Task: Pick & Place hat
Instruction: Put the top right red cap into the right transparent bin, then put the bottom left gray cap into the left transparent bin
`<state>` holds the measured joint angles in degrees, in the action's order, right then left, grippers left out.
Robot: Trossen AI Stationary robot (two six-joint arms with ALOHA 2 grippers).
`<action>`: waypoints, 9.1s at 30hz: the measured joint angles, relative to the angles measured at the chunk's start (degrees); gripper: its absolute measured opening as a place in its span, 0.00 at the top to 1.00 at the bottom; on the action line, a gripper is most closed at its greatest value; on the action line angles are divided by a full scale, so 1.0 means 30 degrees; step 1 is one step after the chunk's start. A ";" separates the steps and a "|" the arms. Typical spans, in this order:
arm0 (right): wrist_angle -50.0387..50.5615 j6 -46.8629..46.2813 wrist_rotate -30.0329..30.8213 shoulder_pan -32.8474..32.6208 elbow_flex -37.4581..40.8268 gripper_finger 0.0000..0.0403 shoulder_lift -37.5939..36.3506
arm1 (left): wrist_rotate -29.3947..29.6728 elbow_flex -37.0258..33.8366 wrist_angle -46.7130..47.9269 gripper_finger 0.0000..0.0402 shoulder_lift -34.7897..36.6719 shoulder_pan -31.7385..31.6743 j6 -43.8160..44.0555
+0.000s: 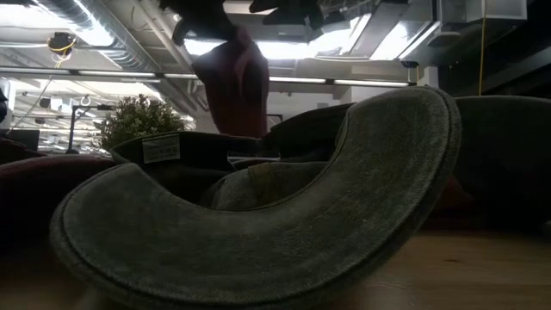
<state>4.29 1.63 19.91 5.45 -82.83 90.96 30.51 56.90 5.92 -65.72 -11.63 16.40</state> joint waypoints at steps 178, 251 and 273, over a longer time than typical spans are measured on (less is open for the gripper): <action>0.6900 0.3471 -0.0715 0.9901 1.3967 0.98 -1.1985 | -0.1046 0.5096 0.6109 0.47 -0.1084 0.0594 -0.5718; 0.9277 -0.2425 0.1026 0.9923 1.3981 0.35 -1.1985 | -0.1046 0.5096 0.6120 0.47 -0.1091 0.0587 -0.5733; 1.1259 -0.2500 -0.0157 0.9856 1.1183 0.35 -1.1985 | -0.1046 0.5096 0.6116 0.47 -0.1091 0.0594 -0.5733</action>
<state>38.07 -5.87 19.43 35.02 -49.28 55.00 27.38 72.18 24.27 -68.99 -9.85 -0.80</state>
